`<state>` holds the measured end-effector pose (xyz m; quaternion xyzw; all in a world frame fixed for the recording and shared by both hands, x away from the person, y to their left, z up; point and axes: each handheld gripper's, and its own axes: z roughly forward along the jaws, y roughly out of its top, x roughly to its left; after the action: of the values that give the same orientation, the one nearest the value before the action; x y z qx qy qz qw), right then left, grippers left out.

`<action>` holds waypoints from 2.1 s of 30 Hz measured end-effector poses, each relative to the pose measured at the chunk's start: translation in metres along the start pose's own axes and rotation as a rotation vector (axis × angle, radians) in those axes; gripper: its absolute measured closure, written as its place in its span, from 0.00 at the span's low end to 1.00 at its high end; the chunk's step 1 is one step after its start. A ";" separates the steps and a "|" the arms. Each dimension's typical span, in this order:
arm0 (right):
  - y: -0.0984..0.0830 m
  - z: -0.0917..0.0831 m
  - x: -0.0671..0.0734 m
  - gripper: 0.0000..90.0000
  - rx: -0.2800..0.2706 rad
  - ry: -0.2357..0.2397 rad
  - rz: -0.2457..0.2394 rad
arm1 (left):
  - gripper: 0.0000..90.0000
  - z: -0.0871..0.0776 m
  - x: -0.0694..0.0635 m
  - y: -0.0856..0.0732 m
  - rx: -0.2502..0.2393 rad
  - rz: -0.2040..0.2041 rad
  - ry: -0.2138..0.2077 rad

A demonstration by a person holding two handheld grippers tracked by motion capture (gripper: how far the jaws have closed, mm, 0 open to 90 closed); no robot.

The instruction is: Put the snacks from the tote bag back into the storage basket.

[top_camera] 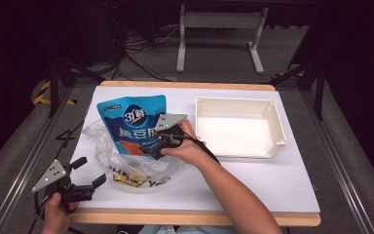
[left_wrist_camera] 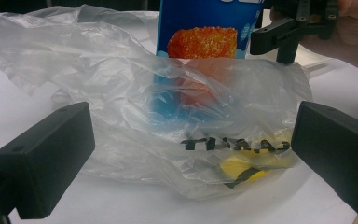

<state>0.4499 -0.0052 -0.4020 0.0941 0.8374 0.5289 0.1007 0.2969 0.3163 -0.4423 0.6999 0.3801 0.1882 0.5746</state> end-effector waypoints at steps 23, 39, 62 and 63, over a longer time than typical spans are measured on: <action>0.001 0.001 -0.003 0.50 0.031 0.031 -0.029 | 0.00 0.000 0.000 0.000 0.007 0.003 0.000; 0.003 0.000 0.002 0.54 0.037 0.008 -0.020 | 0.00 0.000 0.000 0.000 -0.001 0.002 0.000; 0.067 -0.022 0.009 0.58 0.024 0.007 -0.075 | 0.00 -0.001 0.000 0.000 -0.004 -0.001 -0.002; 0.072 -0.024 0.010 0.58 0.026 0.007 -0.079 | 0.00 0.000 0.000 0.000 -0.004 -0.001 -0.001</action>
<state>0.4378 0.0070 -0.3275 0.0605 0.8477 0.5137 0.1175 0.2970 0.3169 -0.4420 0.6985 0.3798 0.1882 0.5765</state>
